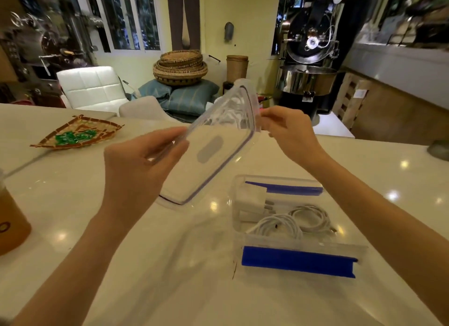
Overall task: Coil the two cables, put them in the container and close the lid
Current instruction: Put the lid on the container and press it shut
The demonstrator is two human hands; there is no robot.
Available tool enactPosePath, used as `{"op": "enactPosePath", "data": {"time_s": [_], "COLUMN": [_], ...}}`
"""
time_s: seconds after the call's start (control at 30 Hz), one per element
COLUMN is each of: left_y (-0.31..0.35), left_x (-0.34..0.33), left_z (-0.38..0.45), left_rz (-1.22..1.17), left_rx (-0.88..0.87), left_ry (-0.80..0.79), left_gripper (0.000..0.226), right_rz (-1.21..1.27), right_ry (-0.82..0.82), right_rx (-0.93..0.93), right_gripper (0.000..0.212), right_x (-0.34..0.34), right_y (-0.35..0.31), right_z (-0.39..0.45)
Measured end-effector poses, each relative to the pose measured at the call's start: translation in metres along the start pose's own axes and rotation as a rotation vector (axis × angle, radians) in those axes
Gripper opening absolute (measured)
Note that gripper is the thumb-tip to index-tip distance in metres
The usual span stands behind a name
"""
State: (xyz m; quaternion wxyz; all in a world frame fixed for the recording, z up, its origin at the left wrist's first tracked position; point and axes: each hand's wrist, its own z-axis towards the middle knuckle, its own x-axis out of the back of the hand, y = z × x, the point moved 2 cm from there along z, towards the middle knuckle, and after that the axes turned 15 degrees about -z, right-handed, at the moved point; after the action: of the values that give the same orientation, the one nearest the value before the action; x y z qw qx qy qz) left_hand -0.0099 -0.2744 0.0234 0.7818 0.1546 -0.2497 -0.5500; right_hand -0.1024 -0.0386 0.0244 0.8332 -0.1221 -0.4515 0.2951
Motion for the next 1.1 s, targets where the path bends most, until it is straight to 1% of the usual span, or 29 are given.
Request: {"op": "enactPosePath", "data": {"time_s": [0.1,0.2,0.27,0.3,0.37,0.4,0.43,0.5,0.6,0.7,0.8,0.9,1.0,1.1], "left_y": [0.019,0.026,0.026,0.026,0.025,0.024,0.024,0.022,0.019,0.017,0.016,0.014,0.01,0.005], "left_x": [-0.028,-0.06,-0.076,-0.082,-0.092,-0.097,-0.102,-0.11,-0.116,-0.121,-0.12,-0.114,-0.11,-0.11], "left_z": [-0.004,-0.021,-0.031,-0.036,-0.044,-0.048,-0.053,-0.061,-0.067,-0.071,-0.072,-0.073,-0.074,-0.078], "left_rz": [0.073,0.117,0.123,0.118,0.089,0.066,0.046,0.025,0.029,0.037,-0.051,-0.094,-0.103,-0.054], "left_rx": [-0.28,-0.508,-0.609,-0.644,-0.676,-0.677,-0.67,-0.649,-0.611,-0.567,-0.445,-0.311,-0.227,-0.169], "left_ry": [-0.137,-0.29,-0.36,-0.387,-0.435,-0.458,-0.481,-0.524,-0.585,-0.612,-0.588,-0.571,-0.566,-0.59], "left_gripper": [0.029,0.023,0.019,0.018,0.018,0.017,0.017,0.017,0.021,0.022,0.021,0.028,0.033,0.037], "right_rz": [0.28,0.412,0.508,0.546,0.493,0.442,0.419,0.446,0.494,0.474,0.485,0.441,0.395,0.374], "right_ry": [-0.031,-0.053,-0.088,-0.096,-0.091,-0.087,-0.065,0.005,0.046,0.074,0.094,0.101,0.101,0.076], "right_rx": [-0.22,-0.418,-0.532,-0.563,-0.556,-0.55,-0.546,-0.534,-0.506,-0.488,-0.47,-0.436,-0.413,-0.403], "right_gripper": [0.022,0.029,0.034,0.032,0.019,0.022,0.031,0.038,0.035,0.038,0.034,0.03,0.029,0.03], "right_x": [0.028,0.052,0.065,0.07,0.078,0.079,0.08,0.08,0.074,0.069,0.066,0.063,0.059,0.06], "right_y": [0.018,0.032,0.041,0.045,0.056,0.06,0.063,0.068,0.074,0.079,0.078,0.073,0.068,0.068], "right_z": [-0.021,-0.045,-0.062,-0.071,-0.088,-0.099,-0.109,-0.127,-0.141,-0.146,-0.15,-0.151,-0.149,-0.149]}}
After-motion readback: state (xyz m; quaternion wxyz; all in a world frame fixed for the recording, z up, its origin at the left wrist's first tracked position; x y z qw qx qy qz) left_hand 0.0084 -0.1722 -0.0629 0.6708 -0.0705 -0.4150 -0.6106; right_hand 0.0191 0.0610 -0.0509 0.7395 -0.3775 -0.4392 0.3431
